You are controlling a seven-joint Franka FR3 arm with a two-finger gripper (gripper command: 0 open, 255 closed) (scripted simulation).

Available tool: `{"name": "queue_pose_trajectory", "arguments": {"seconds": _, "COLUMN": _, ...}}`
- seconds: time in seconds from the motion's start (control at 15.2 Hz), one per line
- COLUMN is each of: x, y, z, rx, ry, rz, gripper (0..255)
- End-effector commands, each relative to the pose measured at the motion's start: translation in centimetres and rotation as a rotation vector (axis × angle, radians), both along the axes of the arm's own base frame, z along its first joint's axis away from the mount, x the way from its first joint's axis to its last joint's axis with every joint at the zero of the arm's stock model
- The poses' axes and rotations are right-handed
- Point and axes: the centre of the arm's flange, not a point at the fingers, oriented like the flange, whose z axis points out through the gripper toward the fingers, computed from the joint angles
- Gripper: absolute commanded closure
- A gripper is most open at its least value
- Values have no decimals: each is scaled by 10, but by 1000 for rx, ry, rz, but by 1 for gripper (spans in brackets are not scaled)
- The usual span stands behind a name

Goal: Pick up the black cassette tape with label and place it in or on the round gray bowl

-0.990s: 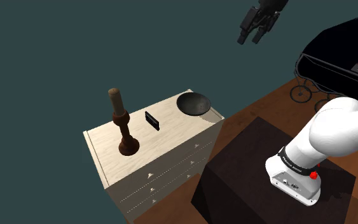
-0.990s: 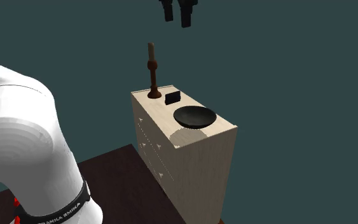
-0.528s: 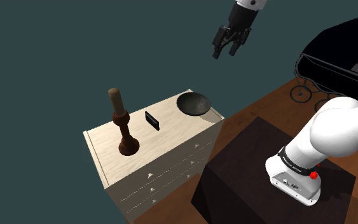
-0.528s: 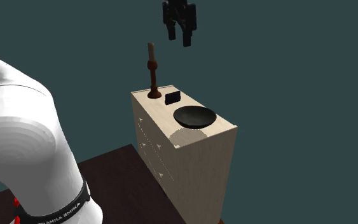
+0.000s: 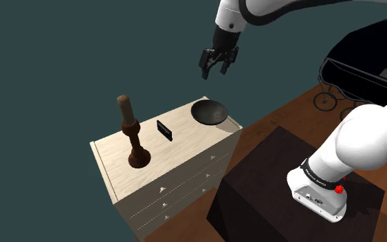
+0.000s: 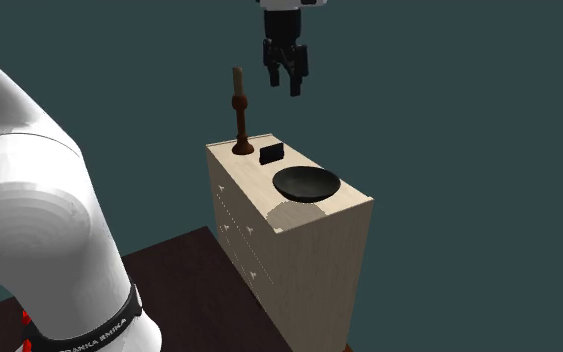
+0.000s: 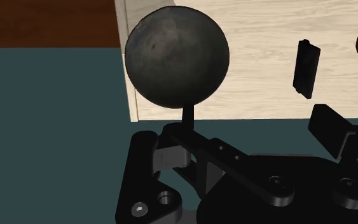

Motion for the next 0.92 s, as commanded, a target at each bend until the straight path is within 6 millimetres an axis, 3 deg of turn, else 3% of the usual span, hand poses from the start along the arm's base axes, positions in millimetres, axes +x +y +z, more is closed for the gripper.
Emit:
{"name": "queue_pose_trajectory", "arguments": {"seconds": 0.0, "x": 14, "y": 18, "z": -16, "rx": -7, "ry": 8, "rz": 5, "gripper": 0}}
{"name": "queue_pose_trajectory", "arguments": {"seconds": 0.86, "x": 99, "y": 133, "z": -124, "rx": -55, "ry": 67, "rz": 42, "gripper": 0}}
